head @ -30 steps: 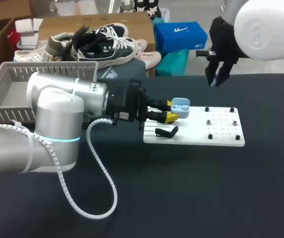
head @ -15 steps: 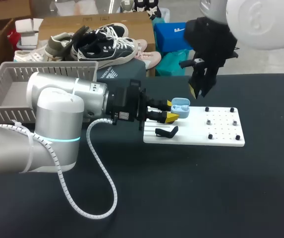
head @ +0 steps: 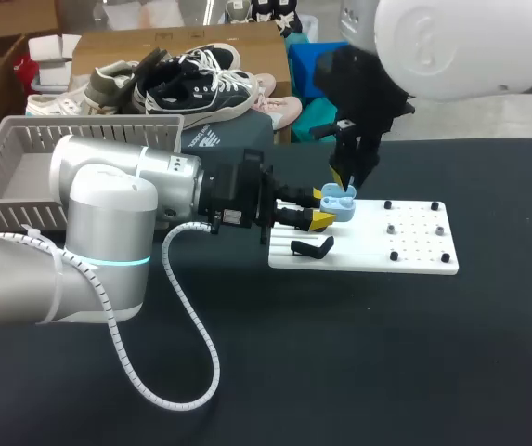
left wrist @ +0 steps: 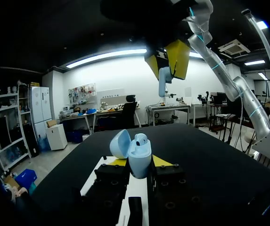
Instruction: Pick up each earbud case from the left stands, insert the matching earbuds, close the lid, and place the case in the box.
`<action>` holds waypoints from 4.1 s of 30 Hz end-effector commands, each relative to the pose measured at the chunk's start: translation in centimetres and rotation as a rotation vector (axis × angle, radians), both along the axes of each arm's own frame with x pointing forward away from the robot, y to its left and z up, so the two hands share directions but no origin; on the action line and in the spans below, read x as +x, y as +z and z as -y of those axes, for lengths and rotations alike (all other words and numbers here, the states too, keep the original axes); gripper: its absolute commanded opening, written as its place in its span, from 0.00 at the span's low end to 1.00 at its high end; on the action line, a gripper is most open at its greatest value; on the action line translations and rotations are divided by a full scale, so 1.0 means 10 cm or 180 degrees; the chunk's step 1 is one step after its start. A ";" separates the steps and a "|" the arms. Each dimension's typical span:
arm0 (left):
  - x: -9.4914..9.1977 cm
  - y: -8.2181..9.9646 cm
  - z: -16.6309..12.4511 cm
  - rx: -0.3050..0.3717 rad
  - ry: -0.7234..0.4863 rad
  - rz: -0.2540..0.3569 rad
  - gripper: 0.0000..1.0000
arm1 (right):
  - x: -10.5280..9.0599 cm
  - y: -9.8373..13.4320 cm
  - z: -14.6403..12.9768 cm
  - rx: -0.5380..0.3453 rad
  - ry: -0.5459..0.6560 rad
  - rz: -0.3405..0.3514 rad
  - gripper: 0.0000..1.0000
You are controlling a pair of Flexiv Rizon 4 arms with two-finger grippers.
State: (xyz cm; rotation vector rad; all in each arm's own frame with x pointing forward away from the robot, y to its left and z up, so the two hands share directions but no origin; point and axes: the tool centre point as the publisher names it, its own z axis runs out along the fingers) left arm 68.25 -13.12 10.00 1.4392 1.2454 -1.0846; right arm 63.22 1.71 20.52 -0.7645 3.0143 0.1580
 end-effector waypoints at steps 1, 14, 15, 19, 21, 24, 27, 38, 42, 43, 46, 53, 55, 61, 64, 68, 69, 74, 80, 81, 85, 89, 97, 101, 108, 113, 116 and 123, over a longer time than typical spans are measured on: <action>-0.01 0.00 0.00 -0.0004 0.0014 0.0006 0.00 | 0.01 0.01 0.00 -0.0006 0.0000 -0.0010 0.00; -0.01 0.00 0.00 -0.0004 0.0014 0.0006 0.00 | 0.01 0.01 -0.07 -0.0028 0.0048 0.0032 0.00; -0.01 0.00 0.00 -0.0004 0.0014 0.0006 0.00 | 0.02 0.00 -0.09 -0.0017 0.0083 0.0054 0.00; -0.01 0.00 0.00 -0.0004 0.0014 0.0006 0.00 | 0.07 -0.09 -0.16 0.0024 0.0256 0.0139 0.00; -0.01 0.00 0.00 -0.0004 0.0014 0.0006 0.00 | 0.11 -0.14 -0.16 0.0042 0.0307 0.0135 0.00; -0.01 0.00 0.00 -0.0004 0.0014 0.0006 0.00 | 0.14 -0.21 -0.16 0.0045 0.0341 0.0124 0.00; -0.01 0.00 0.00 -0.0004 0.0014 0.0006 0.00 | 0.19 -0.26 -0.16 0.0042 0.0370 0.0100 0.00; -0.01 0.00 0.00 -0.0004 0.0014 0.0006 0.00 | 0.24 -0.38 -0.14 0.0141 0.0498 0.0095 0.00; -0.01 0.00 0.00 -0.0004 0.0014 0.0006 0.00 | 0.26 -0.42 -0.13 0.0170 0.0485 0.0106 0.00; -0.01 0.00 0.00 -0.0004 0.0014 0.0006 0.00 | 0.26 -0.43 -0.12 0.0176 0.0475 0.0112 0.00; -0.01 0.00 0.00 -0.0004 0.0014 0.0006 0.00 | 0.25 -0.44 -0.13 0.0186 0.0456 0.0122 0.00; -0.01 0.00 0.00 -0.0004 0.0014 0.0006 0.00 | 0.22 -0.45 -0.13 0.0193 0.0384 0.0150 0.00; -0.01 0.00 0.00 -0.0004 0.0014 0.0006 0.00 | 0.22 -0.45 -0.13 0.0181 0.0367 0.0157 0.00; -0.01 0.00 0.00 -0.0004 0.0014 0.0006 0.00 | 0.23 -0.48 -0.12 0.0173 0.0306 0.0165 0.00; -0.01 0.00 0.00 -0.0004 0.0014 0.0006 0.00 | 0.24 -0.48 -0.13 0.0174 0.0292 0.0175 0.00; -0.01 0.00 0.00 -0.0004 0.0014 0.0006 0.00 | 0.24 -0.48 -0.14 0.0164 0.0292 0.0175 0.00; -0.01 0.00 0.00 -0.0004 0.0014 0.0006 0.00 | 0.24 -0.49 -0.14 0.0160 0.0292 0.0173 0.00; -0.01 0.00 0.00 -0.0004 0.0014 0.0006 0.00 | 0.26 -0.50 -0.14 0.0163 0.0284 0.0158 0.00; -0.01 0.00 0.00 -0.0004 0.0014 0.0006 0.00 | 0.28 -0.52 -0.15 0.0163 0.0289 0.0145 0.00; -0.01 0.00 0.00 -0.0004 0.0014 0.0006 0.00 | 0.29 -0.52 -0.14 0.0165 0.0287 0.0144 0.00; -0.01 0.00 0.00 -0.0004 0.0014 0.0006 0.00 | 0.31 -0.52 -0.15 0.0168 0.0286 0.0149 0.00; -0.01 0.00 0.00 -0.0004 0.0014 0.0006 0.00 | 0.32 -0.52 -0.15 0.0167 0.0287 0.0150 0.00; -0.01 0.00 0.00 -0.0004 0.0014 0.0006 0.00 | 0.35 -0.55 -0.14 0.0168 0.0277 0.0139 0.00; -0.01 0.00 0.00 -0.0004 0.0014 0.0006 0.00 | 0.36 -0.57 -0.14 0.0176 0.0264 0.0134 0.00; -0.01 0.00 0.00 -0.0004 0.0014 0.0006 0.00 | 0.37 -0.59 -0.15 0.0174 0.0254 0.0121 0.00; -0.01 0.00 0.00 -0.0004 0.0014 0.0006 0.00 | 0.37 -0.60 -0.16 0.0162 0.0250 0.0104 0.21; -0.01 0.00 0.00 -0.0004 0.0014 0.0006 0.00 | 0.37 -0.60 -0.17 0.0159 0.0253 0.0101 0.43; -0.01 0.00 0.00 -0.0004 0.0014 0.0006 0.00 | 0.36 -0.57 -0.18 0.0157 0.0259 0.0109 0.49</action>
